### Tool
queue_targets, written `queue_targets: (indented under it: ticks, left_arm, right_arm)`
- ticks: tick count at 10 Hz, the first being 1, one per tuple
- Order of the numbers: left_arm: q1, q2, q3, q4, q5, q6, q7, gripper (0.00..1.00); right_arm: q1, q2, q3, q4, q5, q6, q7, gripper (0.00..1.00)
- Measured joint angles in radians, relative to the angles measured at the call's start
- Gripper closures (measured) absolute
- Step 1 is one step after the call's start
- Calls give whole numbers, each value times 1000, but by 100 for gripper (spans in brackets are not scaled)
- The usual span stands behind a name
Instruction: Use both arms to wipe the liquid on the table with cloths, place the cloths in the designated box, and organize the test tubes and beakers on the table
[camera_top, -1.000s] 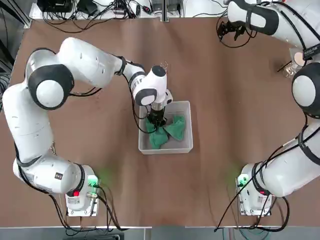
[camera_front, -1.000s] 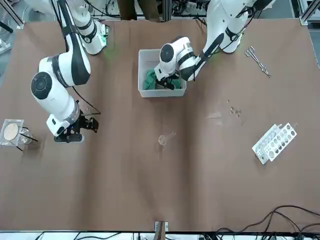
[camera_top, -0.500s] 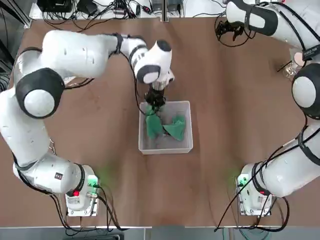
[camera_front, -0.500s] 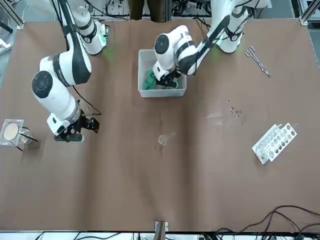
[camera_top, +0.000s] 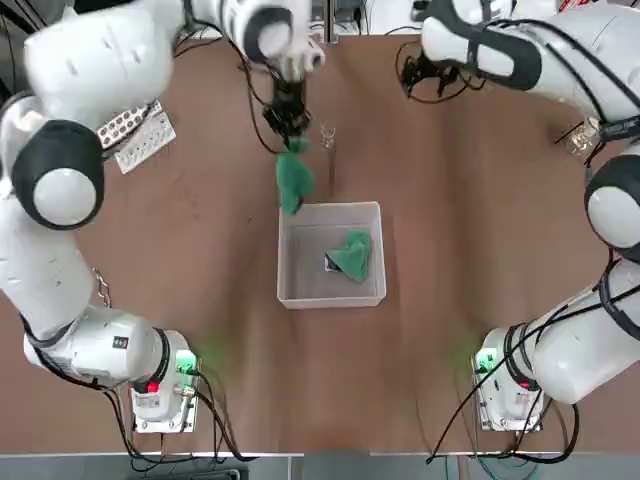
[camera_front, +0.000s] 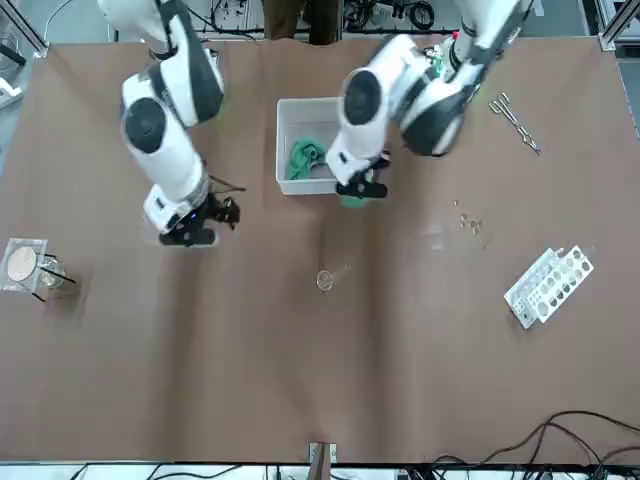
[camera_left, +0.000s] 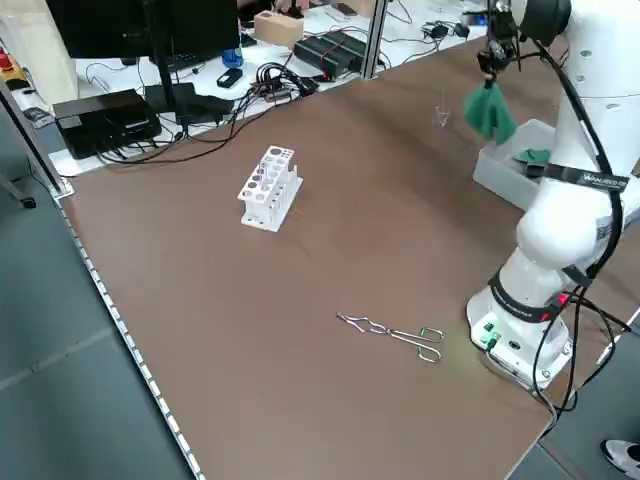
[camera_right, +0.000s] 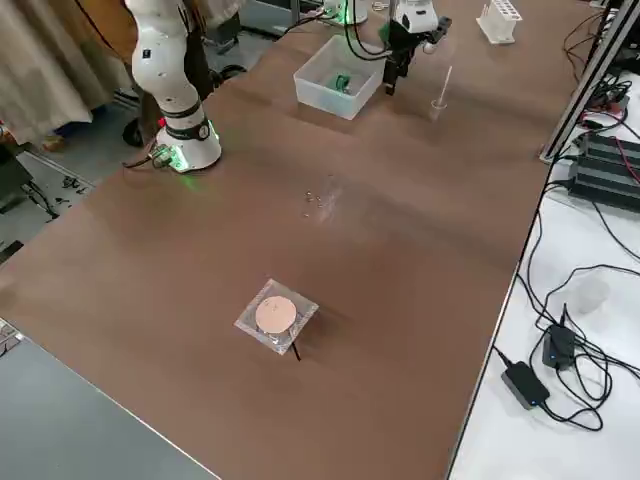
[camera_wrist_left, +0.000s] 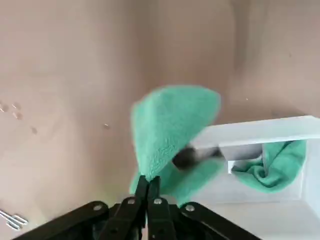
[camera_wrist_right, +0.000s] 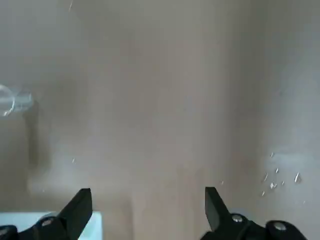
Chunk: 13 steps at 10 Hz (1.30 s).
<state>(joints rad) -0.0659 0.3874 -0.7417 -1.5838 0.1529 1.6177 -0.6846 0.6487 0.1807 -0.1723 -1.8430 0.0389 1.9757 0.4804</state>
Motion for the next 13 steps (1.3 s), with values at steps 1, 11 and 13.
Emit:
queue_targets:
  ticks: [1, 11, 13]
  left_arm:
    - [21, -27, 43, 0, -14, -11, 68, 97]
    - [19, 102, 352, -259, -22, 313, 61, 97]
    - [21, 111, 406, -346, 3, 383, 61, 97]
  right_arm:
    - [65, 1, 3, -3, 0, -17, 120, 0]
    - [658, 363, 6, -44, -34, 100, 944, 0]
    - [657, 408, -2, -37, -35, 138, 946, 0]
